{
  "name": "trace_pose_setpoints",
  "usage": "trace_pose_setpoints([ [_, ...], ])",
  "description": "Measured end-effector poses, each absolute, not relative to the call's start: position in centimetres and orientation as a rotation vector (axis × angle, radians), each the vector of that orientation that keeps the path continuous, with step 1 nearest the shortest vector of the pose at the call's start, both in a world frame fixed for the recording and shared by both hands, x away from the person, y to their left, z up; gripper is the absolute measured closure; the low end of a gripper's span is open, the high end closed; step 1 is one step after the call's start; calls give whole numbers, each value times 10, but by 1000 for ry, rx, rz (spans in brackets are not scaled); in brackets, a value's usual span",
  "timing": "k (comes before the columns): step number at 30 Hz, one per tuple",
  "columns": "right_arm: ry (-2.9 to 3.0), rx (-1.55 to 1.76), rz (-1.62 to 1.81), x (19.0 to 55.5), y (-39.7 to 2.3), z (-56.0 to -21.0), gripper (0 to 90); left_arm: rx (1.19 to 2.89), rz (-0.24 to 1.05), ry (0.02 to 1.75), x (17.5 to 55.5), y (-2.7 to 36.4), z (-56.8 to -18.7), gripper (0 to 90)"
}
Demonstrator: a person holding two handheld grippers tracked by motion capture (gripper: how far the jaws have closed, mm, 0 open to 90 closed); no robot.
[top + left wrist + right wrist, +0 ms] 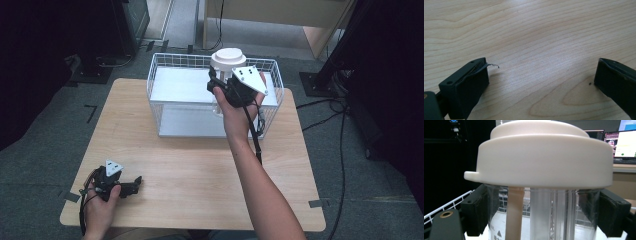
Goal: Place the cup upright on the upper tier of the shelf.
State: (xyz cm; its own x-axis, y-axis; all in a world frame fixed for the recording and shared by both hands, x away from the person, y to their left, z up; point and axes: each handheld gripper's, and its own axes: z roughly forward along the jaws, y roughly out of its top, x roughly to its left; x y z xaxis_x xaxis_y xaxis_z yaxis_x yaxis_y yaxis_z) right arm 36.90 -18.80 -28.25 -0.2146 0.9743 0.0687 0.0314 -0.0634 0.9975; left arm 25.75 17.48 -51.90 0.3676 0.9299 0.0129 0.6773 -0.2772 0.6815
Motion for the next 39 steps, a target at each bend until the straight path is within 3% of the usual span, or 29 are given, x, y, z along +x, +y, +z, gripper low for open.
trace_pose_setpoints([
  [23,1326,1155,1361,425,-201,-283,151,2045,561,1384,257,175,-519,0],
  [31,1363,1123,1344,424,-204,-285,140,2045,562,1384,257,175,-519,0],
  [33,1380,1116,1340,422,-205,-286,110,2045,562,1384,257,175,-519,0],
  [35,1420,1134,1360,422,-207,-287,0,2045,562,1384,257,175,-519,0],
  [39,1462,1134,1320,420,-208,-294,0,2045,563,1383,257,175,-519,0],
])
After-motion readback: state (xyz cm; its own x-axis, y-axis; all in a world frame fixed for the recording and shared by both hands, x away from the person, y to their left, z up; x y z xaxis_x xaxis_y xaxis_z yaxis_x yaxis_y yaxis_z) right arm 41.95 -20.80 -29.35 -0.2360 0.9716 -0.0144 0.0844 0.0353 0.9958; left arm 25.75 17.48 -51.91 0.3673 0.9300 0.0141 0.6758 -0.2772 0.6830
